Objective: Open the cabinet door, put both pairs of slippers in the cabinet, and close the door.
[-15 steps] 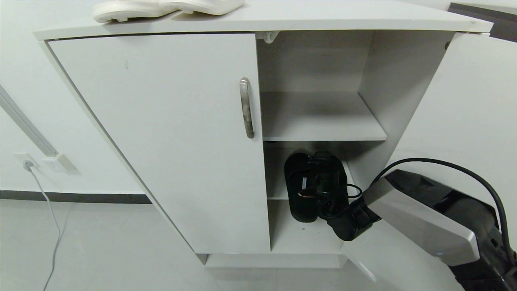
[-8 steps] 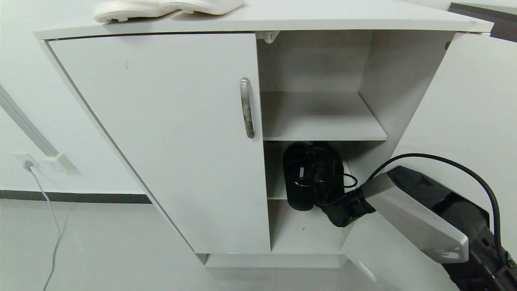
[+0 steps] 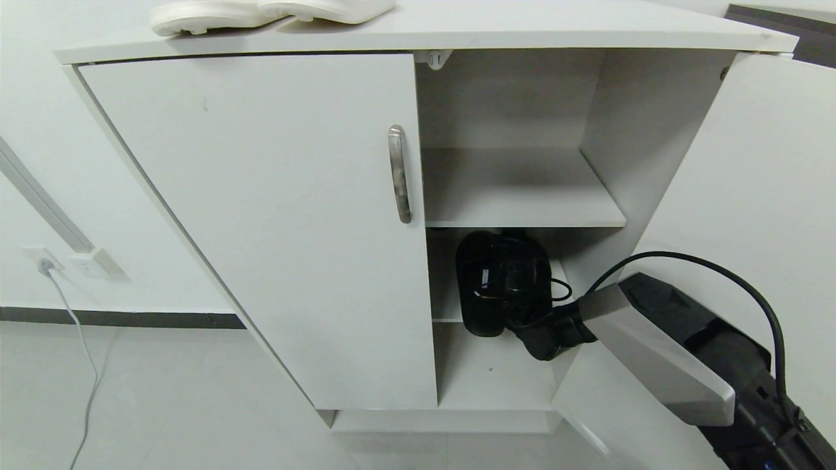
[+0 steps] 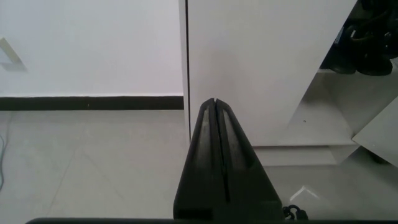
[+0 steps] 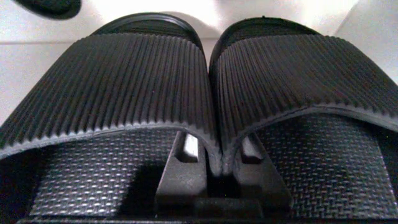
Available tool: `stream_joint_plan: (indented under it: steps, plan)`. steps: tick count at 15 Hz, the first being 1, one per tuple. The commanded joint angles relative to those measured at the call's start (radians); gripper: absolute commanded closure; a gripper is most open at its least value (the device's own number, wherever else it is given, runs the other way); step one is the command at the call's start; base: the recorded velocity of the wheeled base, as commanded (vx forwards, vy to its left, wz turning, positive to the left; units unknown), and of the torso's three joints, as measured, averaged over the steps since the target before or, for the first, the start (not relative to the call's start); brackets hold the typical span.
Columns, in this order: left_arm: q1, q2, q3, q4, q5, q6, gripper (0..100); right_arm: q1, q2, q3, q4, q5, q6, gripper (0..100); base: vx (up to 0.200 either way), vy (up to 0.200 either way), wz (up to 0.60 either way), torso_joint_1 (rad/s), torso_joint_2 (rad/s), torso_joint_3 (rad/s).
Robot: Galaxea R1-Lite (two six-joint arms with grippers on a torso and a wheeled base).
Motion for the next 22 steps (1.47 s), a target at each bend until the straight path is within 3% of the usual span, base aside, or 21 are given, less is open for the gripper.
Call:
stream_joint_plan:
  steps: [1,6,7,15,21,22]
  plan:
    - [0.0,0.002,0.0,0.0,0.0,-0.001,100,-0.005,0.015,-0.009,0.004,-0.001,0.0,100,0.0,0.0,0.0,0.0,0.0,0.0]
    - [0.0,0.0,0.0,0.0,0.002,-0.002,100,-0.006,0.017,-0.015,0.004,-0.001,0.0,100,0.0,0.0,0.0,0.0,0.0,0.0]
    - [0.0,0.002,0.0,0.0,0.002,-0.002,100,-0.008,0.017,-0.015,0.004,-0.001,0.0,0,0.0,0.0,0.0,0.0,0.0,0.0]
    - [0.0,0.0,0.0,0.0,0.0,-0.001,100,0.011,-0.06,0.14,-0.051,-0.007,0.002,0,0.0,0.0,0.0,0.0,0.0,0.0]
    - [0.0,0.002,0.0,0.0,-0.001,0.001,100,0.078,-0.301,0.546,-0.185,-0.02,0.002,0,0.0,0.0,0.0,0.0,0.0,0.0]
    - [0.0,0.002,0.0,0.0,-0.001,0.001,100,0.098,-0.372,0.686,-0.217,-0.041,0.006,0,0.0,0.0,0.0,0.0,0.0,0.0]
